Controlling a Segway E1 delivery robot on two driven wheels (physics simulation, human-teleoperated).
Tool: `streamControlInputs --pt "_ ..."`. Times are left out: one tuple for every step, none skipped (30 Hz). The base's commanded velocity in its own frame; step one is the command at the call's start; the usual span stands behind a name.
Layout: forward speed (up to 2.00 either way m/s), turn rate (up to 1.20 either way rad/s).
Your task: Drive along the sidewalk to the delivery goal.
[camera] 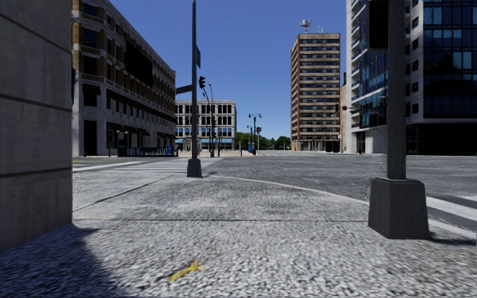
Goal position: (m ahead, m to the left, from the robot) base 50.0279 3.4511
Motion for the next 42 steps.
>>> streamControlInputs --pt "2.0 0.0" --pt "2.0 0.0" --pt "2.0 0.0" --pt "2.0 0.0" --pt "2.0 0.0" --pt "2.0 0.0" --pt "2.0 0.0" --pt "2.0 0.0" --pt "2.0 0.0" --pt "2.0 0.0" --pt "2.0 0.0" --pt "2.0 0.0" --pt "2.0 0.0" --pt "2.0 0.0" --pt "2.0 0.16" --pt "2.0 0.59" --pt "2.0 0.76" --pt "2.0 0.76" --pt "2.0 0.82" --pt "2.0 0.83" --pt "2.0 0.83" --pt "2.0 0.83" --pt "2.0 0.83" --pt "2.0 0.83" --pt "2.0 0.83" --pt "2.0 0.83" --pt "2.0 0.83" --pt "2.0 0.83" --pt "2.0 0.83" --pt "2.0 0.83" --pt "2.0 0.83" --pt "2.0 0.83" --pt "2.0 0.83" --pt "2.0 0.83" --pt "2.0 0.76" --pt "2.0 0.65" --pt "2.0 0.65" --pt "2.0 0.59" --pt "2.0 0.58" --pt "2.0 0.58" --pt "2.0 0.58" --pt "2.0 0.58"
